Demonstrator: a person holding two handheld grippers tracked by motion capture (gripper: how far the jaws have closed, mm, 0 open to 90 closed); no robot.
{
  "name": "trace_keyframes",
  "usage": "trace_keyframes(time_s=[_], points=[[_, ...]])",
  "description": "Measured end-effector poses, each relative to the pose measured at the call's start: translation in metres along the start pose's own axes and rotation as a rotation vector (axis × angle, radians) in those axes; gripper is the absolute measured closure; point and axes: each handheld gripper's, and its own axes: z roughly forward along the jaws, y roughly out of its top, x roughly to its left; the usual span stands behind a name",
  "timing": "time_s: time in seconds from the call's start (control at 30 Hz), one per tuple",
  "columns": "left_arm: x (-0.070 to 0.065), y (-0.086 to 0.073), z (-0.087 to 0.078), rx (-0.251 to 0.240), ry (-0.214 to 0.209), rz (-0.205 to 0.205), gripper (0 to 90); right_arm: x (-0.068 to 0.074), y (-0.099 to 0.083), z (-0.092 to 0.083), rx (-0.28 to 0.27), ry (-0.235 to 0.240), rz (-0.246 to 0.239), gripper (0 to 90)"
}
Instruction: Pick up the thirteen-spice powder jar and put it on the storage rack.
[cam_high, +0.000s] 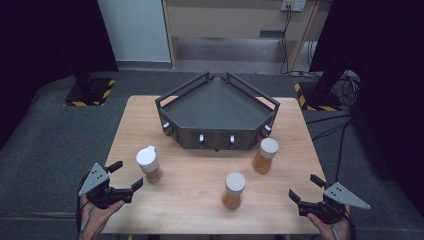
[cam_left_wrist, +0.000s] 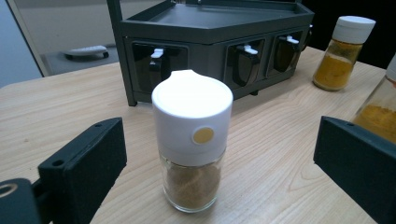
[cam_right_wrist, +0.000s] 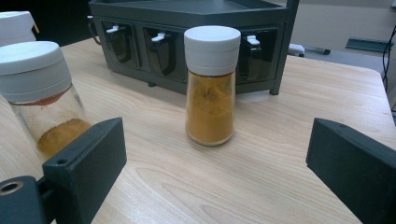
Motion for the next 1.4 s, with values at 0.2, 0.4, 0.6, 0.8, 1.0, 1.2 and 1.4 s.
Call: trace_keyframes(time_s=[0.2,0.4,0.6,0.8,1.0,1.2,1.4], points=[[0.004,0.007,0.014,0.018,-0.002,-0.001,1.5,0.0,0.0,0.0,0.002,0.0,-0.001,5.1],[0.007,0.012,0.029,0.037,-0.003,0.003,1.8,0.0,0.0,0.0,0.001,0.0,0.0,5.2],[0.01,0.013,0.043,0.044,0.007,-0.014,3.0,0.0,0.0,0.0,0.0,0.0,-0.001,5.4],[0.01,0.009,0.056,0.049,0.019,-0.02,4.6,0.0,0.0,0.0,0.002,0.001,0.0,5.6],[0.012,0.004,0.066,0.045,0.021,-0.035,8.0,0.0,0.0,0.0,0.002,0.0,-0.001,5.7],[0.01,-0.002,0.072,0.028,0.026,-0.038,15.7,0.0,0.0,0.0,0.002,-0.001,-0.002,5.9],[0.008,-0.009,0.075,0.003,0.034,-0.031,23.1,0.0,0.0,0.0,0.001,-0.002,-0.003,6.0]])
